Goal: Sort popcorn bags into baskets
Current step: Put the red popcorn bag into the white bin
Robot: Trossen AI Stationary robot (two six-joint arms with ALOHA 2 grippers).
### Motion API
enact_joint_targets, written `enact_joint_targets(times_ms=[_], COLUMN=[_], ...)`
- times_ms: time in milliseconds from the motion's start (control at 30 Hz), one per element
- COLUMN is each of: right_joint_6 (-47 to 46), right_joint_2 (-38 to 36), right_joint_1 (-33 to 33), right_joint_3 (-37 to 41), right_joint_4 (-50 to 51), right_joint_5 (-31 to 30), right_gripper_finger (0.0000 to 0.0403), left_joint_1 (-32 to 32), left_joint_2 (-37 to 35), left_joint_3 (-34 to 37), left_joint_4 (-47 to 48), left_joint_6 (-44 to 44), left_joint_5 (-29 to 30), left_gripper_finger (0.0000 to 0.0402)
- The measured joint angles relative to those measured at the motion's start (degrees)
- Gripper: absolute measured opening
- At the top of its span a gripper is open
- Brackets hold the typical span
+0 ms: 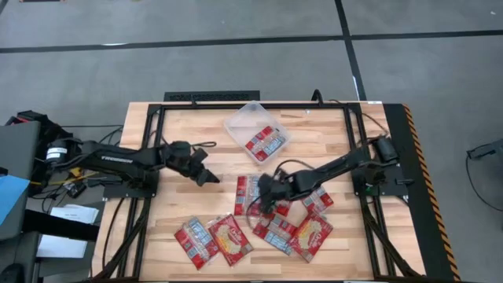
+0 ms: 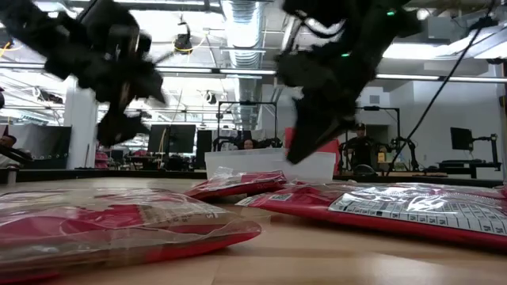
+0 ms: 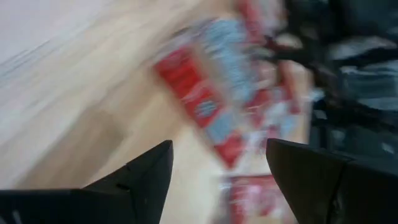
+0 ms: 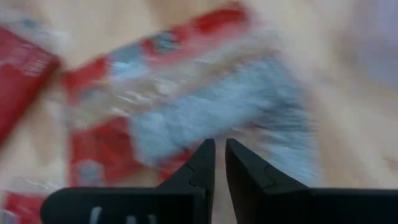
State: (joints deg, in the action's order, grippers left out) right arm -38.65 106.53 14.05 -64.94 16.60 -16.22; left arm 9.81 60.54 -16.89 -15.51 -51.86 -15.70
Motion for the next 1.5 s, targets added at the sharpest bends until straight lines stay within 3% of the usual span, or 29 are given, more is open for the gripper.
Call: enact_joint_targets(times_ms=[367, 700, 1133, 1300, 1500], right_joint_6=[4.0, 9.1, 14.1, 15.7, 15.8], right_joint_2=[13.4, 14.9, 14.5, 10.7, 10.6], right_joint_1=[1.2, -2.1, -6.7, -5.3, -3.5], right_joint_3=[-13.7, -14.8, -14.9, -14.9, -14.9], right_joint_4=[2.1, -2.8, -6.3, -1.2, -2.9], right_joint_5=[4.8, 5.6, 7.1, 7.1, 6.9], right_gripper_finger=[0.0065, 0.0065, 0.0065, 0.0056, 0.0027], left_joint_1=[-4.6, -7.1, -7.5, -7.5, -7.6], left_joint_2=[8.9, 22.2, 21.7, 18.8, 18.4], left_joint_3=[4.6, 4.2, 4.2, 4.1, 4.3], left_joint_4=[-3.4, -20.2, -18.7, -8.8, -9.6], left_joint_6=[-5.9, -10.8, -11.8, -10.8, -11.8], left_joint_5=[9.4, 10.4, 9.9, 10.5, 9.9], left_gripper_finger=[0.0247, 0.0247, 0.0247, 0.0247, 0.0247])
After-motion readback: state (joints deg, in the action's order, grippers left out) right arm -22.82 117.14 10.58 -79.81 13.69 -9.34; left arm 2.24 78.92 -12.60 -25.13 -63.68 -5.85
